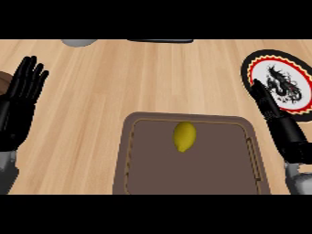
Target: Pick the lemon from the tray and place it in the plate
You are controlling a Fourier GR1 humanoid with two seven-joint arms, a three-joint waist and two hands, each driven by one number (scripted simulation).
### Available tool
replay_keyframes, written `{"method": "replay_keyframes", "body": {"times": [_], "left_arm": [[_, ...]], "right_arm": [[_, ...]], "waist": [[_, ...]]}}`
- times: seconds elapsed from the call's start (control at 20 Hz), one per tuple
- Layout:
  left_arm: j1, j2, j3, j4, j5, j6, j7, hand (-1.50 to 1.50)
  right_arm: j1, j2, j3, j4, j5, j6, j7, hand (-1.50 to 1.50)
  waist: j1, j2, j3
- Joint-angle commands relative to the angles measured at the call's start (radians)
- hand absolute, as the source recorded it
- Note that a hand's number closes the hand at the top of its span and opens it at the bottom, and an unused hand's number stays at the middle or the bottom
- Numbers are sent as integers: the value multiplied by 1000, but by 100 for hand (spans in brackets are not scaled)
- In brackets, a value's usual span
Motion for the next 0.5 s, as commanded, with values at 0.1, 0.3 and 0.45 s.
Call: {"method": "replay_keyframes", "body": {"times": [0.1, 0.3, 0.45], "left_arm": [[135, -46, -40, 105, 21, 17, 85, 0], [197, -79, -99, 156, 33, 26, 155, 0], [204, -131, -134, 198, 41, 38, 189, 0]], "right_arm": [[-48, 18, -104, -120, 14, -163, 115, 150], [15, -262, -129, -5, 313, -206, 212, 150], [-13, -21, -264, -95, 295, -565, 293, -150]], "waist": [[-42, 11, 24], [-98, 42, -13], [-98, 12, 20]]}}
